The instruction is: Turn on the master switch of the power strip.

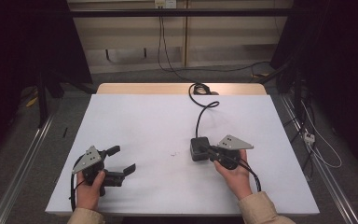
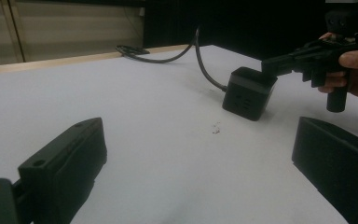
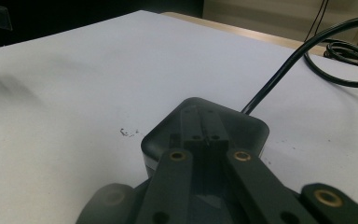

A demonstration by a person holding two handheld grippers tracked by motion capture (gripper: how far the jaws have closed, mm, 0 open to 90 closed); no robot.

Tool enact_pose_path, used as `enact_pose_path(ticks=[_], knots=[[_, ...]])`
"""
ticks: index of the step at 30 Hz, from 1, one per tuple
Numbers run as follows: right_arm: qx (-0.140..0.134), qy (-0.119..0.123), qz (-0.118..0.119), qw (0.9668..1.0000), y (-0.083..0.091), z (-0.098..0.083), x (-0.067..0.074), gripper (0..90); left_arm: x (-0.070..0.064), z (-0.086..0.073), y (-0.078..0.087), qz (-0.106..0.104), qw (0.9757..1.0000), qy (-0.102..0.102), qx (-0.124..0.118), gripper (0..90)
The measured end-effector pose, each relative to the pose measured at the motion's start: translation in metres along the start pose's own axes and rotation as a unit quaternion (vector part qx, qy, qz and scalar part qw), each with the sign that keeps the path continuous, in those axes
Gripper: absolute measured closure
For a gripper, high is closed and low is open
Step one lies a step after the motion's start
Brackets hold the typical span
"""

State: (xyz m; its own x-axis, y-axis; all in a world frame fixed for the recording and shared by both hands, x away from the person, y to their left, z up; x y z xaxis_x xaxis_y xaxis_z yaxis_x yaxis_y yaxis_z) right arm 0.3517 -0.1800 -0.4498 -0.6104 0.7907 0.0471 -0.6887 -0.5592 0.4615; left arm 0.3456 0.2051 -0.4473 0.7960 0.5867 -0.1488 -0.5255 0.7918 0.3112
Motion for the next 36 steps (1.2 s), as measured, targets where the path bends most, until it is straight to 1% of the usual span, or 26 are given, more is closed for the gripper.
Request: enact_pose_path(ticks=[3,17,27,32,34,36], knots=[[0.0,0.004,-0.003,1.0,-0.0002,0.0002,0.0007,90.0,-0.0002,0.0001,0.0,0.0,1.0,0.0,0.0,2.7],[0.003,0.003,-0.006,1.0,-0.0001,0.0005,0.0016,90.0,-0.0006,0.0001,-0.0001,-0.001,1.0,-0.003,0.001,2.7],[0.009,0.011,-0.014,0.9998,-0.0002,0.0015,0.0035,90.0,-0.0007,0.0003,0.0005,0.0,1.0,-0.003,-0.001,2.7],[0.011,0.009,-0.015,0.9998,-0.0002,0.0018,0.0038,90.0,-0.0013,0.0004,0.0006,0.0,1.0,-0.002,-0.002,2.7],[0.014,0.006,-0.007,0.9999,-0.0003,0.0014,0.0046,90.0,-0.0013,0.0004,0.0007,0.0,1.0,-0.002,-0.002,2.7],[0.013,0.011,-0.011,0.9998,-0.0004,0.0014,0.0054,90.0,-0.0012,0.0005,0.0007,-0.001,1.0,-0.003,-0.002,2.7]])
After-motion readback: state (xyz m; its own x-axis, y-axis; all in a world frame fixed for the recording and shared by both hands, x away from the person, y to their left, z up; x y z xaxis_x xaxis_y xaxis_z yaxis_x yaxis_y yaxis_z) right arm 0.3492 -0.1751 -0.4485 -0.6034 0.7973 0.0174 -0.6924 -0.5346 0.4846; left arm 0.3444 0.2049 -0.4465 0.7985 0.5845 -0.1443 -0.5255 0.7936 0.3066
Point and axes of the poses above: each handheld gripper's, and its own axes: y roughly backward along the jaws, z roughly out of its top, x roughly to its left, the point moved 2 cm from there along -y, roughly forward along the jaws, and after that the axes turned 5 degrees about x, right-handed, at the moved point
